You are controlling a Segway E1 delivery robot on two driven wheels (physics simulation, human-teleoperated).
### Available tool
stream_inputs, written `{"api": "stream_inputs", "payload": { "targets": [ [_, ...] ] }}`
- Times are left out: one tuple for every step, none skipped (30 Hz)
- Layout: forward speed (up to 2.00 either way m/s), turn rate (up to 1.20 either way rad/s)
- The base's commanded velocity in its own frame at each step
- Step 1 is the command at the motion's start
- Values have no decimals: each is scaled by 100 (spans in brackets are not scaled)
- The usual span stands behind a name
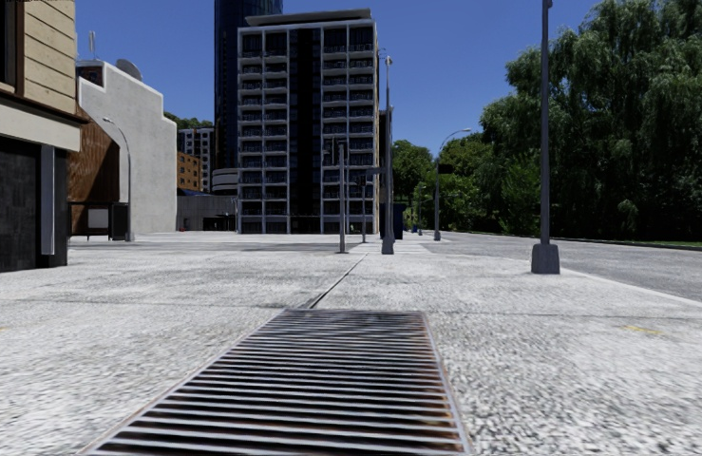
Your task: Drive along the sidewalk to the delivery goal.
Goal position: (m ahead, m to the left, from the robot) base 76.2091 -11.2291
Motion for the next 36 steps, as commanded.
{"api": "stream_inputs", "payload": {
  "targets": [
    [200,0],
    [200,0],
    [200,0],
    [200,0],
    [200,0],
    [200,0],
    [200,0],
    [200,0],
    [200,0],
    [200,0],
    [200,0],
    [200,0],
    [200,0],
    [200,0],
    [200,0],
    [200,0],
    [200,0],
    [200,0],
    [200,0],
    [200,0],
    [200,0],
    [200,0],
    [200,0],
    [200,0],
    [200,0],
    [200,0],
    [200,0],
    [200,0],
    [200,0],
    [200,0],
    [200,0],
    [200,0],
    [200,0],
    [200,0],
    [200,0],
    [200,0]
  ]
}}
